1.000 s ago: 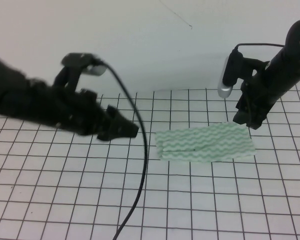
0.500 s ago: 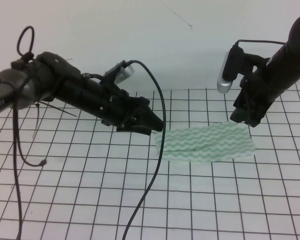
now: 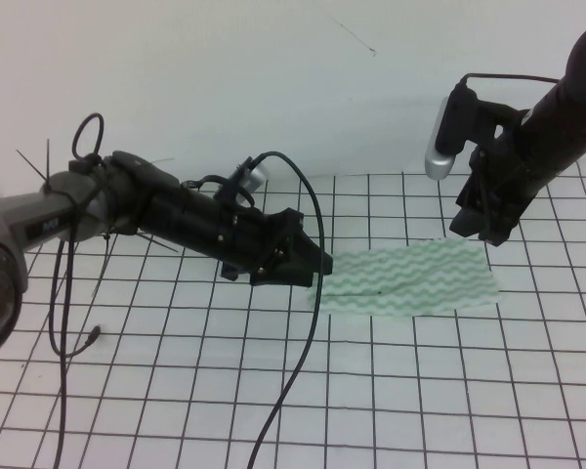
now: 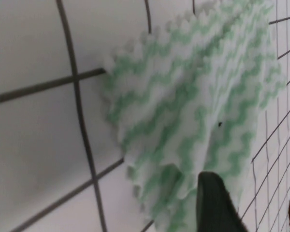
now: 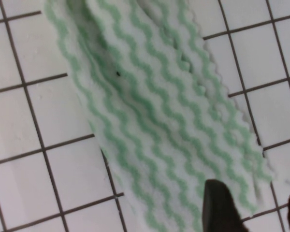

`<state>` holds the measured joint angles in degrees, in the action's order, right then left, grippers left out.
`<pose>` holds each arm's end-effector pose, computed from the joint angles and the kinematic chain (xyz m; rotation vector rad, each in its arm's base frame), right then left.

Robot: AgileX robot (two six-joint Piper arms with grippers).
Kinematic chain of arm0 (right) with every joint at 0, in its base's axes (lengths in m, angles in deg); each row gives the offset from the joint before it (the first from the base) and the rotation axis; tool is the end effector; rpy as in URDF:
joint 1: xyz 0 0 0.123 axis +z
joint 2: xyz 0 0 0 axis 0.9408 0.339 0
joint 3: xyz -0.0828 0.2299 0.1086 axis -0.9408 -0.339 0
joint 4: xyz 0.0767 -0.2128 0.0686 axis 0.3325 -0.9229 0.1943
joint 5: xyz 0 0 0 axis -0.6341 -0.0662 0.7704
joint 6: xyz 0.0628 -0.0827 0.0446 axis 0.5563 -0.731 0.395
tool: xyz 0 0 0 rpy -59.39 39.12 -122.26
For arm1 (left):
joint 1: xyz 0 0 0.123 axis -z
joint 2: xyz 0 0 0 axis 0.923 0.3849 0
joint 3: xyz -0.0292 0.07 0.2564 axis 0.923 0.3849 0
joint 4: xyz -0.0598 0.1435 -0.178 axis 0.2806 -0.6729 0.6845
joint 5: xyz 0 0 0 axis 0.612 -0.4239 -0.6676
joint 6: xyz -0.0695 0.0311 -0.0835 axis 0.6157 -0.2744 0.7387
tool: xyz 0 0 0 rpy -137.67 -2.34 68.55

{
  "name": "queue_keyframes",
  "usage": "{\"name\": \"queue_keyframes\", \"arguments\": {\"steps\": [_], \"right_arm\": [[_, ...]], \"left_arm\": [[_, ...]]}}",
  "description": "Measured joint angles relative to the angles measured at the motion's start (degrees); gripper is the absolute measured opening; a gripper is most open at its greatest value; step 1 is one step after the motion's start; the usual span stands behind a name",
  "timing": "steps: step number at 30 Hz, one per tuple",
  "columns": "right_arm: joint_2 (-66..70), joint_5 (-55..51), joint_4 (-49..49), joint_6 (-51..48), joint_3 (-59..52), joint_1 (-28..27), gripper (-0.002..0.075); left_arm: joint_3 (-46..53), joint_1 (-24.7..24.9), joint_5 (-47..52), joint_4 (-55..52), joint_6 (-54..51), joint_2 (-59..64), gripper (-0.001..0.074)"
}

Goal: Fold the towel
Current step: 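Fold the patterned cloth into a small square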

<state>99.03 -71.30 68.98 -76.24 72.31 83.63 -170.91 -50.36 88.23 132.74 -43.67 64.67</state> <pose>0.4072 0.1241 0.2071 -1.5439 2.1579 0.0807 0.4007 -0.2143 0.1383 0.2693 2.6401 -1.3879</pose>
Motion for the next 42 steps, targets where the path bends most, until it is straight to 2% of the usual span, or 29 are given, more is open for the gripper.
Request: {"name": "queue_keyframes", "arguments": {"steps": [10,20,27,32,42], "right_arm": [[0.00,0.08,0.78,-0.68,0.00,0.00,0.0303],[0.00,0.22,1.73,-0.78,0.00,0.00,0.0300],[0.00,0.25,2.85,-0.78,0.00,0.00,0.0297],[0.00,0.25,2.85,-0.78,0.00,0.00,0.0297],[0.00,0.35,2.85,-1.01,0.00,0.00,0.0297]], "left_arm": [[-1.08,0.20,0.49,2.86,-0.74,2.96,0.0310],[-1.08,2.23,-0.77,-4.03,3.11,2.96,0.0310],[-2.58,2.32,-4.45,4.18,-3.97,2.96,0.0310],[-6.24,2.32,-7.55,1.95,-4.28,2.96,0.0310],[-9.57,2.32,-5.66,-8.96,-1.67,3.19,0.0310]]}}
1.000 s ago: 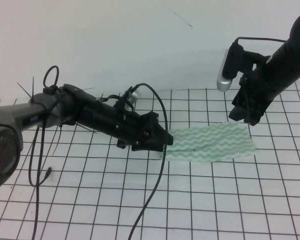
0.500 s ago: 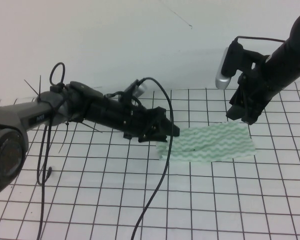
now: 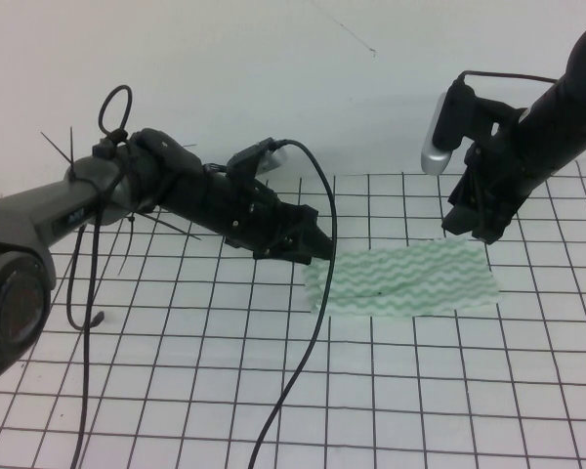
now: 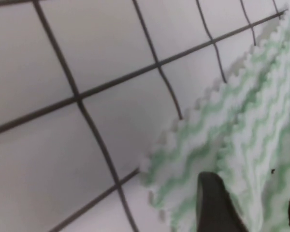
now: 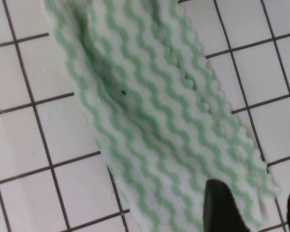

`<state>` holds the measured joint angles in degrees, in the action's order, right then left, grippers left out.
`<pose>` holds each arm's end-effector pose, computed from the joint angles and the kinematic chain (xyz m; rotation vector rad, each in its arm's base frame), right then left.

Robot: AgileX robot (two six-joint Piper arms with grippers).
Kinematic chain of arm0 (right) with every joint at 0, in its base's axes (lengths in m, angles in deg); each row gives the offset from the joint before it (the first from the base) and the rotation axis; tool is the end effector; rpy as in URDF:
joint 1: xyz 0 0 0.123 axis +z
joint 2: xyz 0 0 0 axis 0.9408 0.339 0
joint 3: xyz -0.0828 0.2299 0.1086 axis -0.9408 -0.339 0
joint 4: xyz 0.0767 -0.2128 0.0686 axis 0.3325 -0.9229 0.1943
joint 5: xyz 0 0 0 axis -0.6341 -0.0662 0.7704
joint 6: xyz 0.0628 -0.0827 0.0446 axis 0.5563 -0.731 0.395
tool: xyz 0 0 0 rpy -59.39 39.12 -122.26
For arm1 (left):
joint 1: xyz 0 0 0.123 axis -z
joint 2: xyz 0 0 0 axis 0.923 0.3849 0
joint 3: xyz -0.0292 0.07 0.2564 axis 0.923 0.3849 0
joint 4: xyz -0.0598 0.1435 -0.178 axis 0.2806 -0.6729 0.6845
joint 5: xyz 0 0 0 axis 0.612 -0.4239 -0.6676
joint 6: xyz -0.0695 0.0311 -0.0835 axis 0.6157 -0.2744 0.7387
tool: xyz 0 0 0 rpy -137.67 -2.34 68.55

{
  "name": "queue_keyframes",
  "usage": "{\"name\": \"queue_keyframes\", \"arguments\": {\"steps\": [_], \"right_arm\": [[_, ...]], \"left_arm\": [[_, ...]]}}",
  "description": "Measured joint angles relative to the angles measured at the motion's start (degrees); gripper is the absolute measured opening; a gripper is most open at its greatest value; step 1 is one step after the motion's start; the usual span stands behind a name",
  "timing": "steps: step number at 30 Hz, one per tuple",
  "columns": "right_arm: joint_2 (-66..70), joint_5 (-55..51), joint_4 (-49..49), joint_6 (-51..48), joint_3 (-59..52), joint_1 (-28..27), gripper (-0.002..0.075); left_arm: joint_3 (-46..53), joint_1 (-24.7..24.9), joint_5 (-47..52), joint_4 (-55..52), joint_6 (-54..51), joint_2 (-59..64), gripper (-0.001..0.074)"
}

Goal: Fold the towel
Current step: 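Fold the patterned cloth into a small square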

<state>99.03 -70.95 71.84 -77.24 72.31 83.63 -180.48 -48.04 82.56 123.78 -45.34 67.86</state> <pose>0.4073 0.1282 0.2087 -1.5206 2.1424 0.1244 0.4246 -0.2287 0.1426 0.4840 2.5472 -1.1331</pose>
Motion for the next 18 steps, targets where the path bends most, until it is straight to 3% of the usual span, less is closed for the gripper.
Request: {"name": "queue_keyframes", "arguments": {"steps": [13,15,18], "right_arm": [[0.00,0.11,0.54,-0.09,0.00,0.00,0.0294],[0.00,0.11,0.94,-0.09,0.00,0.00,0.0294],[0.00,0.11,1.08,-0.09,0.00,0.00,0.0294]], "left_arm": [[-5.02,1.50,5.07,-1.41,0.96,4.48,0.0307],[-5.09,1.62,4.84,-1.69,1.21,4.48,0.0281],[-5.12,1.62,3.66,-2.26,2.79,4.48,0.0166]]}}
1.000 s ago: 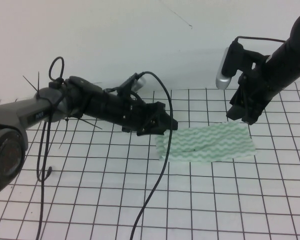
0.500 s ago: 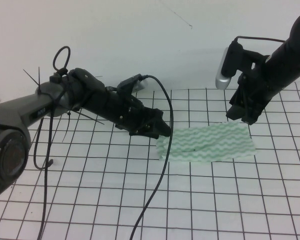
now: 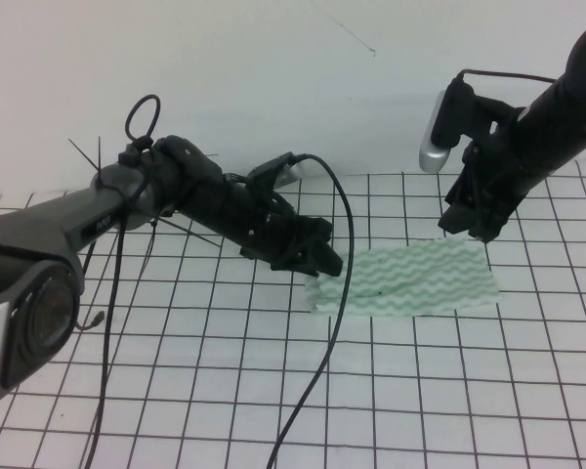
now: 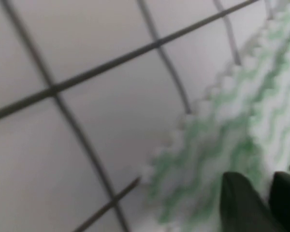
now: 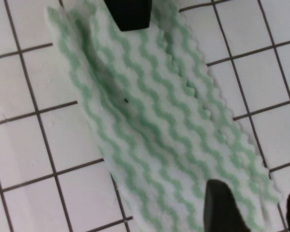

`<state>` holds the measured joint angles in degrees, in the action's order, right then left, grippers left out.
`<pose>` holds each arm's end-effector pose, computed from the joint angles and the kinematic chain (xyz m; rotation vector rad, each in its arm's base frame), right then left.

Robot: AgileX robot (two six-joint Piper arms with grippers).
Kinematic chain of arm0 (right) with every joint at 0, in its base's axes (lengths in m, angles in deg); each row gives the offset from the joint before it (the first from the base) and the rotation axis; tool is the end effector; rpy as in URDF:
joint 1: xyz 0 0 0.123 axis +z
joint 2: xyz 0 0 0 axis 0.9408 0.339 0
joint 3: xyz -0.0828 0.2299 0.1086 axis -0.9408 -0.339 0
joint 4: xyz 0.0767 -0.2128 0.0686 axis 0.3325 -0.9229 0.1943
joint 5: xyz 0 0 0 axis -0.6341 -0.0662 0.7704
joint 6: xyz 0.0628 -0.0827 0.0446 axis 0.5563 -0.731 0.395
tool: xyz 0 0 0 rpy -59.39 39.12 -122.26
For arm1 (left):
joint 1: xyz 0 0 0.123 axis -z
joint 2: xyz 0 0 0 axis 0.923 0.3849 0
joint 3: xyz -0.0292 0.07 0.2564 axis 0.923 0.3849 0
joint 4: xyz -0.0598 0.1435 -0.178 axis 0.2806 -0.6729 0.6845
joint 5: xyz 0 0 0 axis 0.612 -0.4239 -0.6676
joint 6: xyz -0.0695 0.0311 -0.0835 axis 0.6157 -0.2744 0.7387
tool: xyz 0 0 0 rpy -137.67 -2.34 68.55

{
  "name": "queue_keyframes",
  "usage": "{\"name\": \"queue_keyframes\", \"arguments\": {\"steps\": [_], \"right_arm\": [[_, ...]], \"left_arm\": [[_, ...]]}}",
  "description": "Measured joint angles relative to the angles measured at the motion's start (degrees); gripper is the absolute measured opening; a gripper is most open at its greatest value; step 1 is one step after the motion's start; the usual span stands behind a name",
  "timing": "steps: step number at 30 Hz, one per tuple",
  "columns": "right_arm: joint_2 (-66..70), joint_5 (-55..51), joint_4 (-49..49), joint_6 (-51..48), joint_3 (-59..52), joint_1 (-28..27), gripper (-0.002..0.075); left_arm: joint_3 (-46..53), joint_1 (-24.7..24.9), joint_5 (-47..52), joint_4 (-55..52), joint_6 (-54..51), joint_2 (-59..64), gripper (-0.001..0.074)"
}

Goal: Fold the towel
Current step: 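Fold the patterned cloth into a small square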

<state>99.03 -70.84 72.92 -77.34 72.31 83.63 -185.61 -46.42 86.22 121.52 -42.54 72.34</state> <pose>0.4073 0.1297 0.2094 -1.5067 2.1404 0.1425 0.4236 -0.2444 0.1263 0.5459 2.6071 -1.1619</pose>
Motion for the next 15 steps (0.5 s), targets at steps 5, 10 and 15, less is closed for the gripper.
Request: {"name": "queue_keyframes", "arguments": {"steps": [5,10,15], "right_arm": [[0.00,0.00,0.80,0.00,0.00,0.00,0.0294],[0.00,0.00,0.83,0.00,0.00,0.00,0.0293],[0.00,0.08,0.93,0.00,0.00,0.00,0.0281]], "left_arm": [[0.00,-0.79,-0.63,-1.74,0.86,0.00,0.0024],[-0.10,-1.03,-1.82,-1.74,0.39,0.00,0.0005],[-0.10,-1.02,-2.59,-1.74,-0.18,0.00,0.0001]]}}
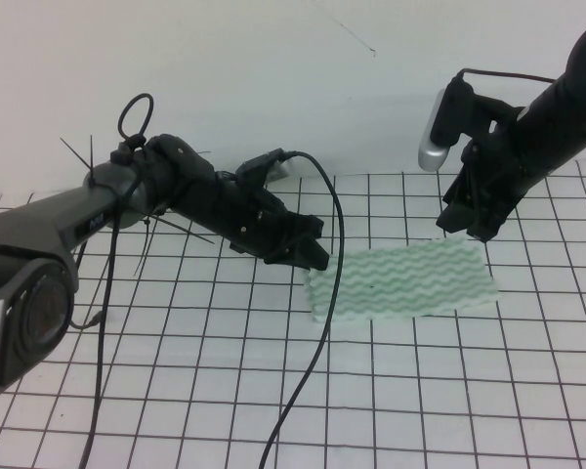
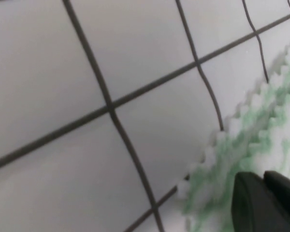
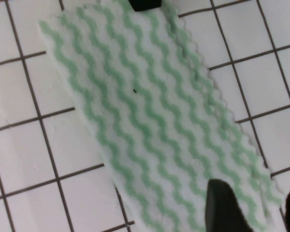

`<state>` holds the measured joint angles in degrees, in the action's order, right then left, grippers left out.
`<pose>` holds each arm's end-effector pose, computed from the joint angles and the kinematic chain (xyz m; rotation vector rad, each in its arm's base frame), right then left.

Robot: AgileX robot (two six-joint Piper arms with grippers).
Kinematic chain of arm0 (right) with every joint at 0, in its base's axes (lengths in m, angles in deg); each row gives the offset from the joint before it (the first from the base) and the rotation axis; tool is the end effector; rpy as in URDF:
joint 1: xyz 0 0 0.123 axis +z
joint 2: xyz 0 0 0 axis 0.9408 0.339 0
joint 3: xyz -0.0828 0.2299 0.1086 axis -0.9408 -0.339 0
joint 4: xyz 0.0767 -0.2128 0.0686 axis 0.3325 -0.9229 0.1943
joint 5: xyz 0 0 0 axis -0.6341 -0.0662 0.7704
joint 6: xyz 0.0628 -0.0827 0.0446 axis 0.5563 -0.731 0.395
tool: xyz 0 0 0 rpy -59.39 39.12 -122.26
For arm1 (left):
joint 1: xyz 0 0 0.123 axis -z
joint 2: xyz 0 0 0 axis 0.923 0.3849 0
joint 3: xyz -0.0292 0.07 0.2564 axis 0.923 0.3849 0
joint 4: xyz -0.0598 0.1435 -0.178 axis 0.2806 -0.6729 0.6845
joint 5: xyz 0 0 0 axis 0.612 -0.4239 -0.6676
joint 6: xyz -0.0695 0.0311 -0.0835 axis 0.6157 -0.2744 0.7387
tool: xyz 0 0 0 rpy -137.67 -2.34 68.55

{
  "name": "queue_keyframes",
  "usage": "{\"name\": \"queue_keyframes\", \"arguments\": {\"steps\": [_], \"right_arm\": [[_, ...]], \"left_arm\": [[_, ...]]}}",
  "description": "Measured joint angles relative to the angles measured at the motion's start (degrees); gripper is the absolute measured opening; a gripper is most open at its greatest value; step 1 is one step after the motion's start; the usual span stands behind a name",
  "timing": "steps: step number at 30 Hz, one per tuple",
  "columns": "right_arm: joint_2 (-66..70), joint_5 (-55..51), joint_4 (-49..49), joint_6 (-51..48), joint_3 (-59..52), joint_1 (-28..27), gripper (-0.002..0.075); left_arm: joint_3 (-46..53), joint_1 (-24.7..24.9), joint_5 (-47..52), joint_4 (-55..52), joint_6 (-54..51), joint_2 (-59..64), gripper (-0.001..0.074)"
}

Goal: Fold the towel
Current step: 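Fold the patterned cloth into a small square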

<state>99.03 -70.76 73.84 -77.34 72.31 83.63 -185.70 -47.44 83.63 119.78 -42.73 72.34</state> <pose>0.4072 0.1310 0.2099 -1.4934 2.1399 0.1586 0.4328 -0.2343 0.1245 0.5205 2.5907 -1.0886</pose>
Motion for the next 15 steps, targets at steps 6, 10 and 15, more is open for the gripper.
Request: {"name": "queue_keyframes", "arguments": {"steps": [6,10,15], "right_arm": [[0.00,0.21,0.00,0.00,0.00,0.00,0.0275],[0.00,0.35,0.00,-0.12,0.00,0.00,0.0274],[0.00,0.35,0.00,-0.12,0.00,0.00,0.0274]], "left_arm": [[-3.36,0.00,0.28,-0.42,0.00,0.00,0.0000],[-5.90,0.00,1.37,-4.13,1.46,0.00,0.0000],[-5.90,0.00,3.21,-7.02,2.06,0.12,0.0000]]}}
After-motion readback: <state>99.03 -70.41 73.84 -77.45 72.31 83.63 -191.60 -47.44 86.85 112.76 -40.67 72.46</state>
